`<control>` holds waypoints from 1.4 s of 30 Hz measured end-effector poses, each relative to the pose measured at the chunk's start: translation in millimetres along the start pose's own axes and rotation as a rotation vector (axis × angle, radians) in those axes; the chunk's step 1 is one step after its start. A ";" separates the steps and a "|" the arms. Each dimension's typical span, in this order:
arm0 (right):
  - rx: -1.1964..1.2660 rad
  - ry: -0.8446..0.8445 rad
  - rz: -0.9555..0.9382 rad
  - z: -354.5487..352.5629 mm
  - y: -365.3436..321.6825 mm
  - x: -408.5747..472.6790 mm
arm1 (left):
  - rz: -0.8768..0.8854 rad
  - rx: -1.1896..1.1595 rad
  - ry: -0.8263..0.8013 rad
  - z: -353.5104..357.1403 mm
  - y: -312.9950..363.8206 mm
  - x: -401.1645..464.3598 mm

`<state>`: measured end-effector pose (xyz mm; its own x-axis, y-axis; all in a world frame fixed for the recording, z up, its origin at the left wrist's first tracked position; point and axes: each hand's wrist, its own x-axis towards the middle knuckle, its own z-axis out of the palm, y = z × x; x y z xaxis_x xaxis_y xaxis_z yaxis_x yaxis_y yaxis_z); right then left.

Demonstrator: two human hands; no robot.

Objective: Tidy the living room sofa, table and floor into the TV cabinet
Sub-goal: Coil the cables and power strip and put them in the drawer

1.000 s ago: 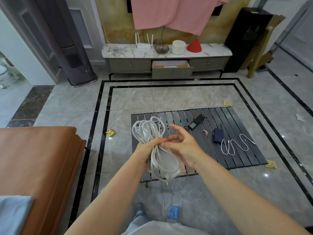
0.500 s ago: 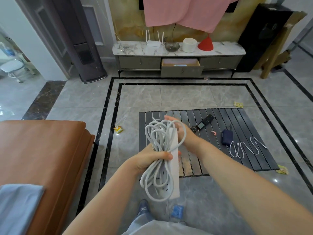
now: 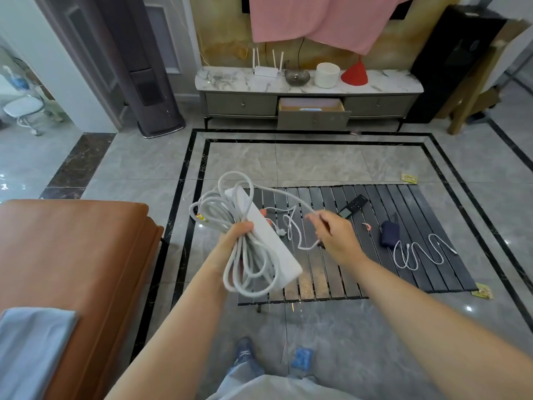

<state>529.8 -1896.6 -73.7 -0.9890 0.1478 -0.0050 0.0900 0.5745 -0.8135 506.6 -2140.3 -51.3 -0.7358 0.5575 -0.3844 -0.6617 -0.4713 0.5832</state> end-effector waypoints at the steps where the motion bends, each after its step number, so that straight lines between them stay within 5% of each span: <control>1: 0.058 0.077 -0.031 -2.8 -11.3 -2.9 | 0.017 0.054 0.135 -1.1 0.7 5.8; 4: 0.145 0.145 -0.090 -8.0 -44.6 -11.3 | 0.099 0.103 0.381 5.4 -3.1 18.8; 8: 0.151 -0.015 -0.175 -5.1 -65.8 -21.6 | 0.214 0.124 0.553 18.9 -11.2 28.4; 16: 0.021 -0.248 -0.126 -1.8 -62.7 -23.6 | 0.154 0.144 0.441 22.9 -22.2 22.7; 22: -0.026 -0.266 -0.114 -0.1 -66.4 -24.7 | 0.121 0.119 0.311 36.4 -31.8 20.8; 28: 0.058 -0.426 -0.052 -8.1 -67.4 -29.2 | 0.183 0.127 0.471 40.0 -37.4 23.5; 31: -0.062 -0.372 -0.131 -13.6 -70.9 -24.5 | 0.171 0.090 0.520 39.1 -39.5 24.6; 34: 0.051 -0.083 -0.119 -25.7 -71.1 -26.2 | 0.135 0.010 0.540 26.1 -22.8 26.3; 37: 0.034 0.055 0.075 -33.1 -43.4 -26.3 | 0.148 0.027 0.488 20.2 -5.0 25.2; 42: 0.027 -0.423 0.582 -0.1 16.9 -37.1 | 0.148 0.068 0.418 29.0 6.1 24.2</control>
<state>568.1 -1892.2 -87.2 -0.7425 0.0967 -0.6628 0.6192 0.4765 -0.6241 489.0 -2109.9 -36.3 -0.8262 0.1571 -0.5411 -0.5441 -0.4718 0.6938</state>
